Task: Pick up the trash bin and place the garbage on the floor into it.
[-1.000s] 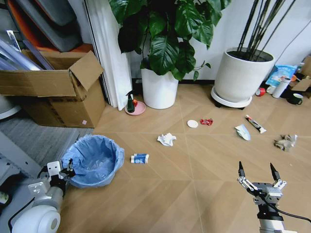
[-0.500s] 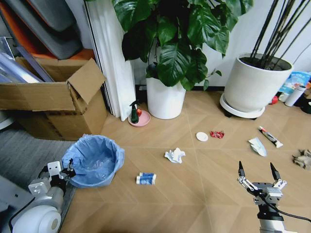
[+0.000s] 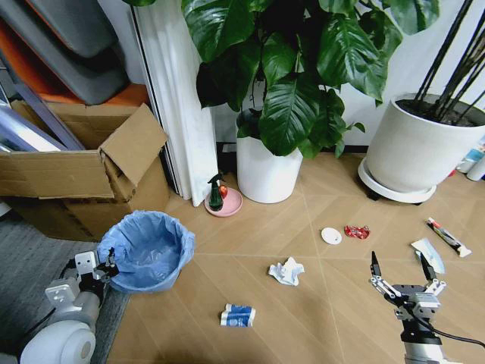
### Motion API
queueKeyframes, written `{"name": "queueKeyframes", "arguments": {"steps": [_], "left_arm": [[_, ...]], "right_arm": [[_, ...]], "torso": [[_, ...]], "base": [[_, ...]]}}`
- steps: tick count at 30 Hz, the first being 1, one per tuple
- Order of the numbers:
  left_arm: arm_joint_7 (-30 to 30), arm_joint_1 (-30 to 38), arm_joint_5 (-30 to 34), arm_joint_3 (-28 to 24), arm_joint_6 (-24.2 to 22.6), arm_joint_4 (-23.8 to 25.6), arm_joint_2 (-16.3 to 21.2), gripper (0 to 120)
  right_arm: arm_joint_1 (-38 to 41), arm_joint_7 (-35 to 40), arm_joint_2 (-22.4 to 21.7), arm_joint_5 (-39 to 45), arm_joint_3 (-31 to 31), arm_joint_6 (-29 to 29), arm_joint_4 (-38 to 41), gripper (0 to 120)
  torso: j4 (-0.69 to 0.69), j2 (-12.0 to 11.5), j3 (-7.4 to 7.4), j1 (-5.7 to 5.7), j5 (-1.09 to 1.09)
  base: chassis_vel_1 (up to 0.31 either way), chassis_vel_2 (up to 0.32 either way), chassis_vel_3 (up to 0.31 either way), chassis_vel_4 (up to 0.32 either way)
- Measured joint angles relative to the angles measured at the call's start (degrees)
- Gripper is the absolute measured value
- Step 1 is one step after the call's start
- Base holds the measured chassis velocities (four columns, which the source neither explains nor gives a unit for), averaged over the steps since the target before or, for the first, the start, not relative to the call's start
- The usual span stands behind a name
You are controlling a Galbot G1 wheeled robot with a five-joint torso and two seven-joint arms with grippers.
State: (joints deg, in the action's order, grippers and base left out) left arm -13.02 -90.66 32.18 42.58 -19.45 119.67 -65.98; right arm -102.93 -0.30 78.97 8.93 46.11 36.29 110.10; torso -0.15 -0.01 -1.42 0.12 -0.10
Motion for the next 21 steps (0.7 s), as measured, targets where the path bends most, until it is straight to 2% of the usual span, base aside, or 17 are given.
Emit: {"name": "queueKeyframes", "arguments": {"steps": [6, 9, 10, 11, 12, 13, 14, 16, 17, 19, 20, 21], "left_arm": [[0.0, -0.3, 0.0, -0.1, 0.0, 0.4, 0.4, 1], [-0.1, 0.1, 0.1, -1.4, -0.2, 0.9, 2.2, 1], [-0.1, 0.1, 0.1, -1.4, -0.2, 0.9, 2.2, 1], [-0.3, 1.2, 0.5, -2.8, -0.6, 0.7, 3.5, 1], [-0.4, 1.3, 0.6, -3.2, -0.7, 0.6, 4.1, 1], [-0.4, 1.3, 0.6, -3.3, -0.7, 0.6, 4.2, 1], [-0.3, 1.2, 0.7, -3.4, -0.8, 0.6, 4.6, 1], [-0.3, 1.2, 0.8, -3.4, -0.8, 0.6, 4.7, 1], [-0.3, 0.6, 1.0, -3.3, -0.9, 1.0, 5.3, 1], [-0.3, 0.3, 1.1, -3.0, -1.0, 1.3, 5.5, 1], [-0.4, 0.0, 1.0, -2.6, -1.2, 2.0, 5.3, 1], [-0.4, 0.0, 1.0, -2.6, -1.2, 2.0, 5.3, 1]], "right_arm": [[-0.2, -0.2, -0.8, 0.2, -0.6, -1.8, 0.2, 100], [2.0, -4.9, -5.2, 2.3, -2.0, -7.8, -1.8, 100], [2.0, -4.9, -5.2, 2.3, -2.0, -7.8, -1.8, 100], [2.2, -7.6, -8.2, 5.2, -2.5, -12.7, -2.6, 100], [2.5, -7.7, -10.1, 6.2, -3.3, -14.8, -3.1, 100], [2.7, -7.7, -10.6, 6.5, -3.6, -15.3, -3.4, 100], [3.6, -7.9, -13.3, 8.1, -5.2, -17.1, -4.3, 100], [3.8, -8.1, -14.0, 8.8, -5.7, -17.3, -4.6, 100], [7.5, -15.8, -20.5, 18.0, -10.3, -18.2, -9.0, 100], [10.6, -20.6, -24.9, 22.8, -14.1, -18.4, -12.8, 100], [13.4, -24.2, -28.9, 25.0, -17.0, -20.0, -15.3, 100], [13.4, -24.2, -28.9, 25.0, -17.0, -20.0, -15.3, 100]], "torso": [[-0.02, 0.0, 0.01, -0.01, 0.00], [0.03, 0.0, 0.02, -0.02, 0.05], [0.03, 0.0, 0.02, -0.02, 0.05], [-0.03, 0.0, 0.02, -0.02, 0.02], [-0.06, 0.0, 0.02, -0.02, -0.02], [-0.06, 0.0, 0.02, -0.02, -0.04], [-0.06, 0.0, 0.02, -0.02, -0.05], [-0.06, 0.0, 0.02, -0.02, -0.04], [0.02, 0.0, 0.01, -0.02, 0.02], [0.02, 0.0, 0.00, -0.01, 0.06], [0.03, 0.0, 0.00, -0.01, 0.02], [0.03, 0.0, 0.00, -0.01, 0.02]], "base": [[0.001, -0.031, -0.026, 0.012], [0.041, -0.037, -0.032, 0.052], [0.052, -0.004, -0.024, 0.054], [0.052, -0.016, -0.018, 0.014], [0.000, 0.000, 0.000, 0.000], [0.000, 0.000, 0.000, 0.000], [0.000, 0.000, 0.000, 0.000], [0.000, 0.000, 0.000, 0.000], [0.000, 0.000, 0.000, 0.000], [0.000, 0.000, 0.000, 0.000], [0.000, 0.000, 0.000, 0.000], [0.000, 0.000, 0.000, 0.000]]}}
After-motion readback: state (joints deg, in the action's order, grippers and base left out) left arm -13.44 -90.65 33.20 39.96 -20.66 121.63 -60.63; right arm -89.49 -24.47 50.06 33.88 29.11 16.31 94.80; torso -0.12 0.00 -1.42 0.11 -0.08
